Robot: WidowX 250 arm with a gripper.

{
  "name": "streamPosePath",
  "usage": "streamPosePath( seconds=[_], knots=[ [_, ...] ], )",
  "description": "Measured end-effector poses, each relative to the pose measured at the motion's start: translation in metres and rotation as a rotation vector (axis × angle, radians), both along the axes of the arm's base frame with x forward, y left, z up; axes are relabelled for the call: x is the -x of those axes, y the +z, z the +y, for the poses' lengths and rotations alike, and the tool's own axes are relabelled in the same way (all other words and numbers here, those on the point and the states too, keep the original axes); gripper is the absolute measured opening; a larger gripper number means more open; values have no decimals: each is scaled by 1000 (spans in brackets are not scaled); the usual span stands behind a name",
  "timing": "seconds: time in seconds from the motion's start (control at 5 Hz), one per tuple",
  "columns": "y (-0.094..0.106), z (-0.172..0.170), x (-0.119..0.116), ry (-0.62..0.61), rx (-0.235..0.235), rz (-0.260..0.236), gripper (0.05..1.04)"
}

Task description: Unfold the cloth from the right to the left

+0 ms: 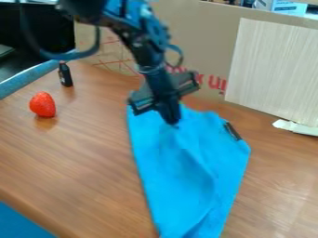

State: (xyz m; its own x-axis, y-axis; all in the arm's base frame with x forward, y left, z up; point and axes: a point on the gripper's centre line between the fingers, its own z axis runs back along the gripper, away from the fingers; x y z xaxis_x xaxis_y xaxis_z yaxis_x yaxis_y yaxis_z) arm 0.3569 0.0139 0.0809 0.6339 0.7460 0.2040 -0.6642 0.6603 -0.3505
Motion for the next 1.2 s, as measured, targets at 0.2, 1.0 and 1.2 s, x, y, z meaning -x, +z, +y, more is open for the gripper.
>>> streamPosePath(
  seconds=[0.2, 1.0, 1.2],
  knots=[
    [-2, 27, 13, -4, 21, 8, 51],
    [-13, 114, 83, -135, 13, 15, 51],
    [-12, 127, 92, -125, -5, 6, 51]
  ],
)
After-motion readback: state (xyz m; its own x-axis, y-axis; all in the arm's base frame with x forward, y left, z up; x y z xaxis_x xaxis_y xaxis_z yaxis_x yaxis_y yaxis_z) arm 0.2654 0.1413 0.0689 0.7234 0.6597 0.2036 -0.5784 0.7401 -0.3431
